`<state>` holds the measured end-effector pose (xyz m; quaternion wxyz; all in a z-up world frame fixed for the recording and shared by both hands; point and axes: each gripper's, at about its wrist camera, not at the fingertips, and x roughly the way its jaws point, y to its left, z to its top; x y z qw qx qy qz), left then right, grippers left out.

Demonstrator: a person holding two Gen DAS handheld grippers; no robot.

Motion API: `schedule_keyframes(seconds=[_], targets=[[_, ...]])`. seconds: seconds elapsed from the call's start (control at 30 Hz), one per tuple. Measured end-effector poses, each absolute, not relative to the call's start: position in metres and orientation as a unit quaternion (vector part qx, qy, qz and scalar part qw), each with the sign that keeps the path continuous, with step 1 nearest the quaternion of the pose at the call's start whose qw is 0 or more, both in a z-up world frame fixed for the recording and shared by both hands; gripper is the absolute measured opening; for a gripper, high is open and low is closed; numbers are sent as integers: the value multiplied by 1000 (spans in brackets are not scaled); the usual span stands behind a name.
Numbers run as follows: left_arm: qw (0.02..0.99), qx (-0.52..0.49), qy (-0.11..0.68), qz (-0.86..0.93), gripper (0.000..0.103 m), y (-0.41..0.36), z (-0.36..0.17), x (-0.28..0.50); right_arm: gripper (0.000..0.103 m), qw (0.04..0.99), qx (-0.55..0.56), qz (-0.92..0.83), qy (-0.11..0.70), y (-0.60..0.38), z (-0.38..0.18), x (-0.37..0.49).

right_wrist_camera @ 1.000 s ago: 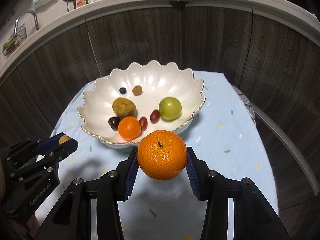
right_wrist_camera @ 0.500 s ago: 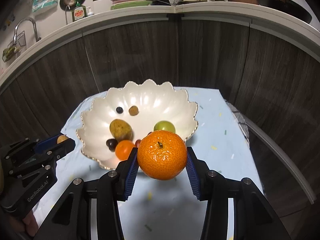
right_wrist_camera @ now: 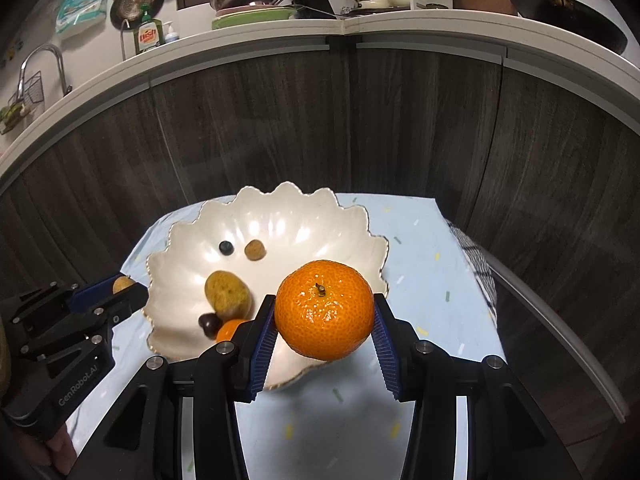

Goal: Organize fruits
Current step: 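Lift the longan with the left gripper while the right gripper carries the mandarin over the bowl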

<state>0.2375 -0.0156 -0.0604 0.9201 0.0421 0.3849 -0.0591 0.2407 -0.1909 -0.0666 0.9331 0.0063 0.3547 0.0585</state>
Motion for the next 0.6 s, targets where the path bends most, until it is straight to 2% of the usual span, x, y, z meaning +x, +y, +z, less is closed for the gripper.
schedule_keyframes(seconds=[0.6], targets=[[918, 31, 393, -41, 24, -8, -73, 289, 46, 932, 8, 53, 358, -191, -74, 291]])
